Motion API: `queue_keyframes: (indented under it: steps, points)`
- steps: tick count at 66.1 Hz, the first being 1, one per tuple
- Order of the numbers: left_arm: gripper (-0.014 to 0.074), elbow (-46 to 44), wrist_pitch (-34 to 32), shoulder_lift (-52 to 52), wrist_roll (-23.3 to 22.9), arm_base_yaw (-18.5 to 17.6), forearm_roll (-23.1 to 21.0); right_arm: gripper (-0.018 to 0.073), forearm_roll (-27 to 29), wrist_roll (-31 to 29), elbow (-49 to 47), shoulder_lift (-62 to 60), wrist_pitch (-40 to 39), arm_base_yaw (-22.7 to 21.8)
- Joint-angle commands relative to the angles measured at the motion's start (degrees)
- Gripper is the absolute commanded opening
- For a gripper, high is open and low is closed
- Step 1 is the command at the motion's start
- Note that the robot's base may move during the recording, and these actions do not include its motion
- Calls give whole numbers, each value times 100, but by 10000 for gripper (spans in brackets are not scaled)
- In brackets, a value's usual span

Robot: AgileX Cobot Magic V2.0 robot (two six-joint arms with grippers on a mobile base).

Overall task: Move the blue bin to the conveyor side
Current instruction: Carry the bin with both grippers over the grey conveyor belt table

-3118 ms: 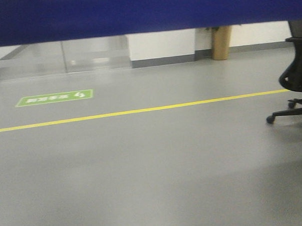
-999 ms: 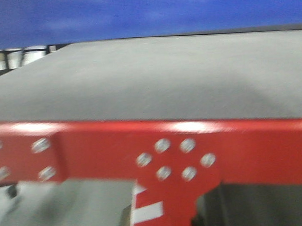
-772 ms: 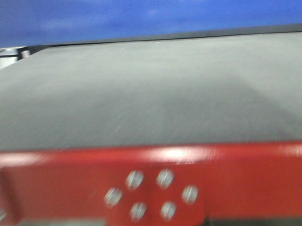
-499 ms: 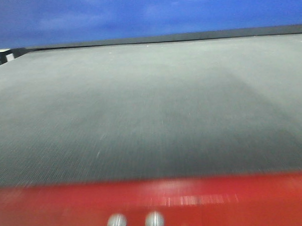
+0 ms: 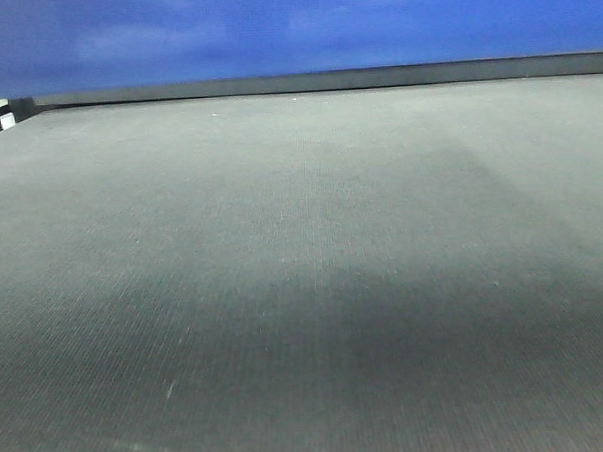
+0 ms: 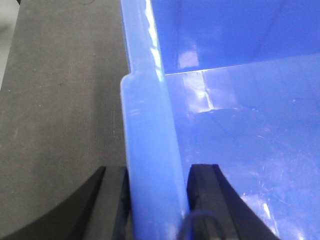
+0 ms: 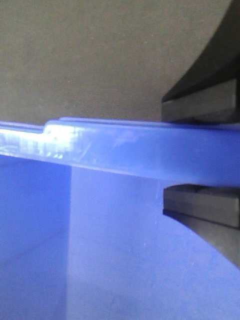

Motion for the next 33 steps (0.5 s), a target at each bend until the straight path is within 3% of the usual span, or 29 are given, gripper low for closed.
queue_keyframes:
  steps: [1, 33]
  points:
    - [-16, -113, -434, -66, 60, -16, 383, -79, -245, -142, -99, -93, -543, -17]
    - [-16, -113, -434, -66, 60, -16, 383, -79, -245, -142, -99, -93, -543, -17]
